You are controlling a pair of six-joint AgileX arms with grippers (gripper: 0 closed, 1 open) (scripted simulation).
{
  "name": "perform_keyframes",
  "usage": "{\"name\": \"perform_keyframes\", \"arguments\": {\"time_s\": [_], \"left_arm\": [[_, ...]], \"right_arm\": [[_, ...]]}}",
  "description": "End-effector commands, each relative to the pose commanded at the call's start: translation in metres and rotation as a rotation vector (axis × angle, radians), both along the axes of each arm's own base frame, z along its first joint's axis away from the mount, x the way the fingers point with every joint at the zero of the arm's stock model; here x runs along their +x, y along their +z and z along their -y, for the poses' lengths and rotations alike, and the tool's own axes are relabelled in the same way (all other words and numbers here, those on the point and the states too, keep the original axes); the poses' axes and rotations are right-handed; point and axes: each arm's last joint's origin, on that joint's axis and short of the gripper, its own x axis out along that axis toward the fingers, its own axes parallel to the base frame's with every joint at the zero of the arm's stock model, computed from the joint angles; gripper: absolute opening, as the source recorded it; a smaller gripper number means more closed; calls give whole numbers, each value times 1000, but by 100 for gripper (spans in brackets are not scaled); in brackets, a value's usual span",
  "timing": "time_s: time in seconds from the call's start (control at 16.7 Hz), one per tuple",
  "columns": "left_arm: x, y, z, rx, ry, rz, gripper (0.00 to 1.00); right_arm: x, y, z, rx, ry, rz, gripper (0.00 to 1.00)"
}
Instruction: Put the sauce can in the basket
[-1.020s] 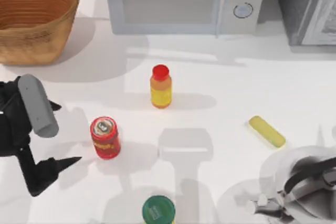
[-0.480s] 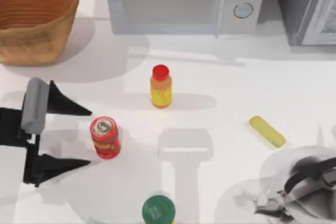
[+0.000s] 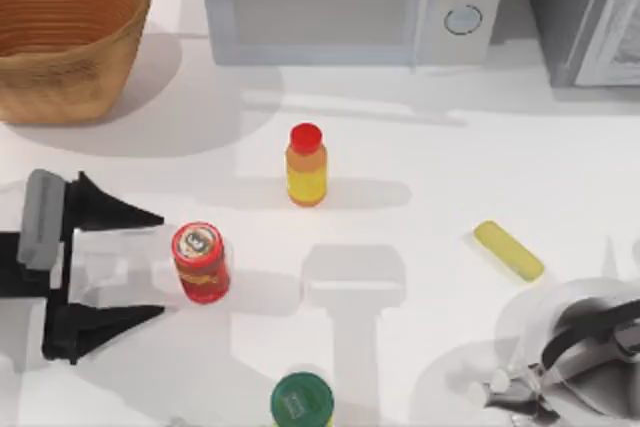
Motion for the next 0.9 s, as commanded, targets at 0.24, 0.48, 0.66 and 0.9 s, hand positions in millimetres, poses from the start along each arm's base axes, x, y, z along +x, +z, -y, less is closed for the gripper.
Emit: {"name": "perform_keyframes", "arguments": {"time_s": [0.24, 0.48, 0.66, 0.9], "left_arm": [[0, 0, 0, 0, 0, 0, 100], [1, 1, 3, 1, -3, 0, 100], [7, 0, 8, 1, -1, 0, 100], [18, -2, 21, 1, 1, 2, 100]], "right_arm": [[0, 0, 0, 0, 0, 0, 100], [0, 0, 0, 0, 0, 0, 100], [0, 0, 0, 0, 0, 0, 100], [0, 0, 0, 0, 0, 0, 100]]}}
